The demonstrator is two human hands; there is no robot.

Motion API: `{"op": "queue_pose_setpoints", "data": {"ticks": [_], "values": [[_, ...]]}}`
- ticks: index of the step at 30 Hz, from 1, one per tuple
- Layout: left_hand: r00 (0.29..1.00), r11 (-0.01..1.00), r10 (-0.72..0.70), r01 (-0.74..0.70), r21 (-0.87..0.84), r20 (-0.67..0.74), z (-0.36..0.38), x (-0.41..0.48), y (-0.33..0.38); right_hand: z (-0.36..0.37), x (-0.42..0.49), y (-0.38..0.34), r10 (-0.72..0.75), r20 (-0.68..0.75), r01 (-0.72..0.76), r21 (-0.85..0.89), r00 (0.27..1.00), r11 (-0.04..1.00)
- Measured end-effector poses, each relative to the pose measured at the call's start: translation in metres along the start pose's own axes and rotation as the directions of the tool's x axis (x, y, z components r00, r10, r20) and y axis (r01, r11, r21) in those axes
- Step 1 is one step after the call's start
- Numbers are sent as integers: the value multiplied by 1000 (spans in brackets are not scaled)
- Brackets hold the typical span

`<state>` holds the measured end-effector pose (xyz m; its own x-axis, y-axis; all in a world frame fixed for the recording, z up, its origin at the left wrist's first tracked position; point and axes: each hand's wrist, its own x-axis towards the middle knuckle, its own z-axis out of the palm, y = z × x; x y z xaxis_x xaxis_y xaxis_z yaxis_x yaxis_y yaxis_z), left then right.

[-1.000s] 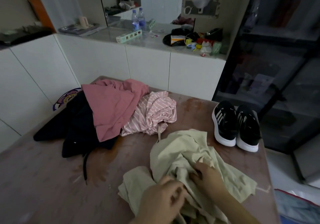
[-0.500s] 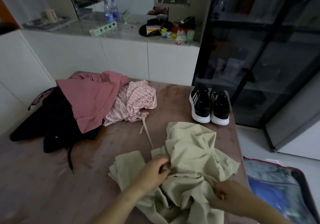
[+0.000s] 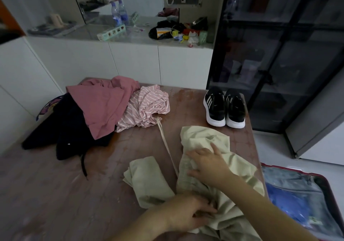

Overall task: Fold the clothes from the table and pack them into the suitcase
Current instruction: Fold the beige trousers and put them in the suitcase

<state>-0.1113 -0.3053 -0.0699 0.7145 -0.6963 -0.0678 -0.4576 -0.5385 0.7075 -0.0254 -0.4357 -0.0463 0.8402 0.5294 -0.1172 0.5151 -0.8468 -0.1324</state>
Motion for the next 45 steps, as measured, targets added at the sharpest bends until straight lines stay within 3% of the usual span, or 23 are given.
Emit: {"op": "queue_pose_setpoints", "data": {"ticks": [3, 5, 8, 10, 12, 16, 20, 25, 30, 33, 36, 38, 40, 42, 45], "values": [[980, 988, -154, 153, -21, -127, -17, -5, -8, 3, 2, 5, 101, 50, -88, -221, 994, 971], [911, 961, -275, 273, -50, -308, -36, -10, -22, 3, -8, 18, 127, 15, -123, -168, 992, 978], [830, 919, -392, 372, -130, -397, -54, -9, -39, -5, -28, 42, 146, -106, -124, 191, 984, 974], [818, 881, -473, 424, -211, -327, -55, 2, -44, -17, -43, 54, 201, -154, -99, 500, 967, 860], [828, 847, -506, 424, -321, -241, -49, 19, -44, -29, -57, 62, 233, -133, -98, 632, 963, 768], [866, 811, -473, 355, -465, -163, -33, 46, -34, -39, -82, 75, 290, -116, -158, 623, 950, 766], [926, 934, -285, 210, -290, -246, -40, 54, -9, -45, -94, 71, 328, -94, -267, 398, 940, 878], [949, 990, -79, 39, -135, -305, -66, 61, 28, -67, -81, 48, 225, -217, -133, 370, 950, 919], [868, 957, -181, 48, -286, -462, -77, 49, 11, -95, -91, 57, 291, -413, 26, 611, 863, 791], [808, 956, -257, 131, -264, -531, -77, 42, -6, -109, -108, 67, 252, -391, 112, 705, 885, 701], [901, 977, -141, 60, -206, -409, -74, 42, -5, -113, -124, 67, 198, -380, 152, 717, 904, 680], [940, 992, -120, 107, -60, -320, -70, 46, -5, -111, -133, 66, 222, -384, 151, 734, 896, 662], [955, 970, -186, 216, 113, -233, -69, 46, -11, -109, -141, 70, 314, -416, 120, 743, 853, 658], [961, 973, -209, 224, 63, -184, -72, 43, -17, -104, -147, 82, 377, -459, 105, 735, 804, 670], [947, 971, -196, 151, -186, -254, -84, 38, -13, -95, -155, 94, 502, -443, 17, 762, 743, 647]]}}
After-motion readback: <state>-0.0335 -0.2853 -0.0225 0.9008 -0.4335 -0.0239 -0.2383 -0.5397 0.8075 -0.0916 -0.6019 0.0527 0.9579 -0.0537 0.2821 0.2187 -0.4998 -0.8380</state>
